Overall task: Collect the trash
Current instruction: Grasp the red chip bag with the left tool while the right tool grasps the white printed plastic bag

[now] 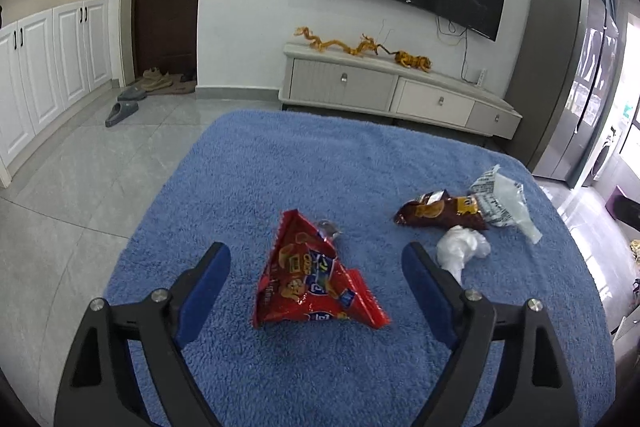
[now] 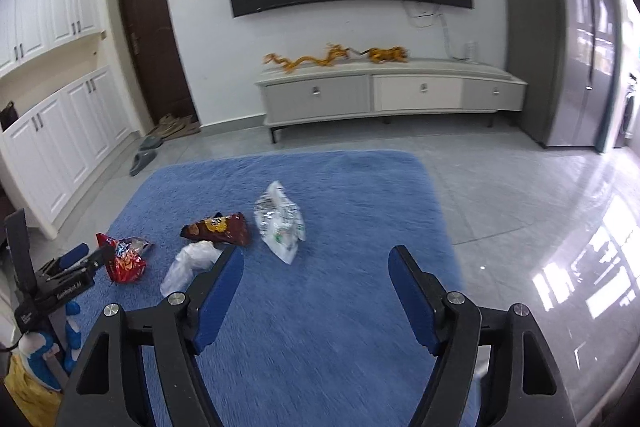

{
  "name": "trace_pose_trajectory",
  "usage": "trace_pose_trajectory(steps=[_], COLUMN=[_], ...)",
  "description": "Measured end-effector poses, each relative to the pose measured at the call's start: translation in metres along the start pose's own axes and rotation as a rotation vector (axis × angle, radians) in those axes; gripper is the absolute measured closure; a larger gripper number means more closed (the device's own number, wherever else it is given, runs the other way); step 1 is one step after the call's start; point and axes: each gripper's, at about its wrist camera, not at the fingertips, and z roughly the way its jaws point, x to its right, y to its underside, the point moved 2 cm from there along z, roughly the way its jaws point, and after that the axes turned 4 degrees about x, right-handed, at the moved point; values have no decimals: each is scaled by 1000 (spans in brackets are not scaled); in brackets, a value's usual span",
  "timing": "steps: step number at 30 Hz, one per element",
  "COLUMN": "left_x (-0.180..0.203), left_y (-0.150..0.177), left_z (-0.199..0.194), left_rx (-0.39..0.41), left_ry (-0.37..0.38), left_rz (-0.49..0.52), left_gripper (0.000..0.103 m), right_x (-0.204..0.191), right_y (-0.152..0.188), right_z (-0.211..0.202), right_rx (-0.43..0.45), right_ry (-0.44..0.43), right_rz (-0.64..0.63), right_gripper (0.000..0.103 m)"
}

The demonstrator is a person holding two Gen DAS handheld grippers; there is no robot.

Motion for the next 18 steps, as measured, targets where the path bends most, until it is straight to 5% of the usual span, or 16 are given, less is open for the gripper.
trace_pose_trajectory(steps=[7, 14, 18], left_x=[-15, -22, -14], left_y=[6, 13, 13], left_z=[23, 34, 31], left_rx=[-69, -144, -133], left_ry=[37, 74, 82], left_rz=[-86, -133, -96], left_gripper=[16, 16, 26], right_x=[-3, -8, -3], right_y=[-10, 2, 6], right_z=[99, 153, 157], right_rx=[-48, -128, -152], right_ry=[-84, -100, -113], right_rz=[25, 31, 57], right_gripper=[30, 31, 53])
